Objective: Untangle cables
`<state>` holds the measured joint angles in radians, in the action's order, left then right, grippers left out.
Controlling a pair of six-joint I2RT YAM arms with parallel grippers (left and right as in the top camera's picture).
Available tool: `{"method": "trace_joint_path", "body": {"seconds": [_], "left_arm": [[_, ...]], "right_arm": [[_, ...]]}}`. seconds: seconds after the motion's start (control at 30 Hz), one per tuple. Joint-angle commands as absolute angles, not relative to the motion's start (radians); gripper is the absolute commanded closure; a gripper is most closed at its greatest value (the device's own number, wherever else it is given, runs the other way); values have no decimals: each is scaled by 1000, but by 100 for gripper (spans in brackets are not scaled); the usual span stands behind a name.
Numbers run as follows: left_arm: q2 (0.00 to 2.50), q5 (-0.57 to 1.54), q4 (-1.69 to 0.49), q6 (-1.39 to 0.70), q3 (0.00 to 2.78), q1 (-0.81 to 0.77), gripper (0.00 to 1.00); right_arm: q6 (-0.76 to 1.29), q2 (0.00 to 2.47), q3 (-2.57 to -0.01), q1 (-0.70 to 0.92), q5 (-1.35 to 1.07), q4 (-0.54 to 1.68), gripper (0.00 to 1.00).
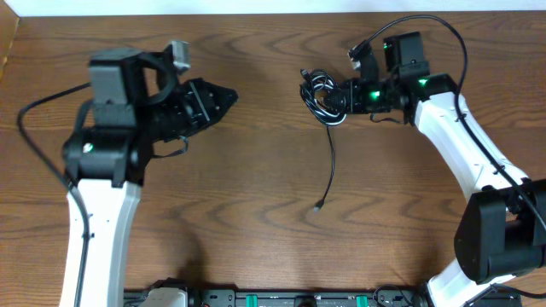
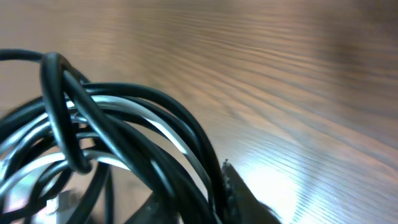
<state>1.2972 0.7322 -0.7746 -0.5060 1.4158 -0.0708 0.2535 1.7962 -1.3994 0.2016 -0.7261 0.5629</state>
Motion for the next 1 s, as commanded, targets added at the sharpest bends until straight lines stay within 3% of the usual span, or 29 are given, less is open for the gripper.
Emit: {"method": "trace_joint_path", "body": {"seconds": [0.0,0.03,0.1,0.3,0.43,0.57,0.73,0.8,0.97], "left_arm": [[1361,664,-762,-435,1411,-125,83],[1389,664,-743,-433,1411,-147,76],[1431,664,-707,-434,1411,-176,73],[1567,670,-567,-505,1411,-224,72],[1645,834,-347,-530,1411,-234,70],[1683,853,-270,-544,1411,-244,66],[1699,852,-305,-456,1411,-232,63],[1699,826,-356,-391,1411,-228,55],[1708,611,-518,-356,1411,-253,54]], "right_arm": [[220,1751,-1408,143,-993,533,82],[222,1752,-1408,127,-1012,528,82],[234,1752,-1408,101,-1053,514,82],[277,1752,-1408,47,-1185,450,77],[276,1752,-1408,49,-1233,456,78],[276,1752,-1408,56,-1238,457,78],[276,1752,-1407,60,-1040,551,75],[276,1752,-1407,60,-869,631,73],[276,1752,-1407,52,-626,719,69]]}}
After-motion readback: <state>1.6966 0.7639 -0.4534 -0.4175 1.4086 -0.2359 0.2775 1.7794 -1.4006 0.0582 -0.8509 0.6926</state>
